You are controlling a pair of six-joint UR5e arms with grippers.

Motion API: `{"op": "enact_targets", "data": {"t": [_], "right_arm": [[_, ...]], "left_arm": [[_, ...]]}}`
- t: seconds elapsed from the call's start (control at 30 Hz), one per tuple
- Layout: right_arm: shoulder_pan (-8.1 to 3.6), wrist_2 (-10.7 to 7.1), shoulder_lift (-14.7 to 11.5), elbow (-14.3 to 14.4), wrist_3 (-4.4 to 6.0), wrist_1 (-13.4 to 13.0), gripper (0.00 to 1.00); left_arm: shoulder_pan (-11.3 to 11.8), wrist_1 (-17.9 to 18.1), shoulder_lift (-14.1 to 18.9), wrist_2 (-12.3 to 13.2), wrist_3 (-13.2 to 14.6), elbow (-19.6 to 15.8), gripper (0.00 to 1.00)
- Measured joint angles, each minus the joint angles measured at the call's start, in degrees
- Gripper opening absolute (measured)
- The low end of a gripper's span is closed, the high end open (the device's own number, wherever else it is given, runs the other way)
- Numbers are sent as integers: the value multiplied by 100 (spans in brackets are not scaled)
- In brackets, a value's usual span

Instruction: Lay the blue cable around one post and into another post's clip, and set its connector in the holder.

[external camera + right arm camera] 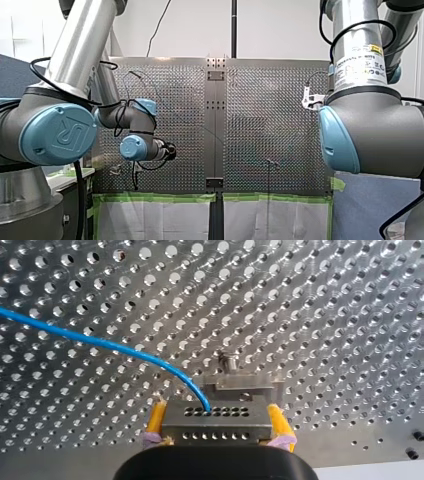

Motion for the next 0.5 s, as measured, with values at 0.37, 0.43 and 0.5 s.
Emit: {"op": "enact_targets", "data": {"t": [0.37, 0.43, 0.5], "right_arm": [[-147, -271, 2, -83, 31, 125, 0], [-161, -326, 3, -105, 37, 167, 0], [-169, -393, 4, -143, 40, 224, 0]], "left_arm": [[22, -53, 2, -11, 5, 2, 100], [26, -63, 1, -11, 5, 2, 100], [27, -70, -2, -11, 5, 2, 100]]}}
